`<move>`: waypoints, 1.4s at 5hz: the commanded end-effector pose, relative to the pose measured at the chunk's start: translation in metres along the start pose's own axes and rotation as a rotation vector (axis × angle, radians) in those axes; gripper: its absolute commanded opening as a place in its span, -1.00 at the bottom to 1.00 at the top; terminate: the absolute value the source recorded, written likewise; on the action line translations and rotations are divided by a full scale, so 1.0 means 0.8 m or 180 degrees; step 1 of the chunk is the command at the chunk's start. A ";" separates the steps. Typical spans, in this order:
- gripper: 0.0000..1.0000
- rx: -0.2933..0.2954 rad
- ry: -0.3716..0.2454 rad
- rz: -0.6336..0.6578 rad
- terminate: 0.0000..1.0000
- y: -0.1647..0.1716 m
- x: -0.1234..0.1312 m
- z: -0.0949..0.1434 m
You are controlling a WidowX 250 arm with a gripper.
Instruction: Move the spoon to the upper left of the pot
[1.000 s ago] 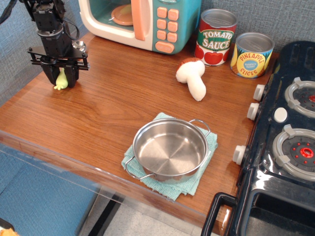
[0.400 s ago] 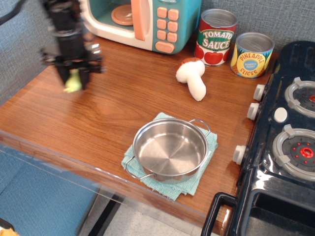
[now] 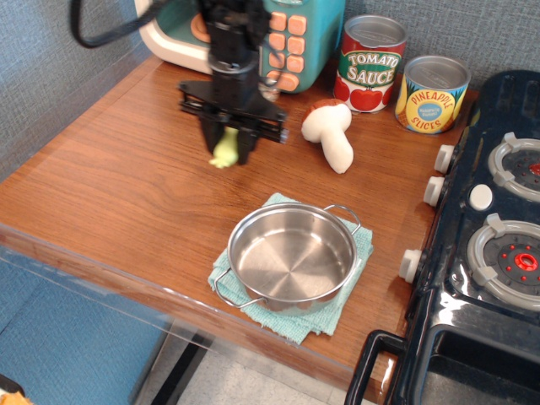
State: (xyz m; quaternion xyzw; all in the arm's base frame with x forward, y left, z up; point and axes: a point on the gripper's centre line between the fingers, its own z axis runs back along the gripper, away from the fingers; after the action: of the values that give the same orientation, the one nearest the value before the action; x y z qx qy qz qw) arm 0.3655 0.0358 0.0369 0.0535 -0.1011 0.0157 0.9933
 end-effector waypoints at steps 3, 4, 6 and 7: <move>-1.00 -0.0141 0.0082 0.0108 -1.00 0.007 -0.045 0.001; 1.00 -0.0117 0.0087 0.0019 -1.00 0.007 -0.052 0.015; 1.00 -0.0144 -0.0046 -0.0034 -1.00 0.000 -0.053 0.058; 1.00 -0.0223 -0.0062 -0.0057 -1.00 -0.009 -0.060 0.069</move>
State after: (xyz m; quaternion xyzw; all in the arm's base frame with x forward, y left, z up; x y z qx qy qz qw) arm 0.3091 0.0250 0.0623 0.0181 -0.0804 0.0053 0.9966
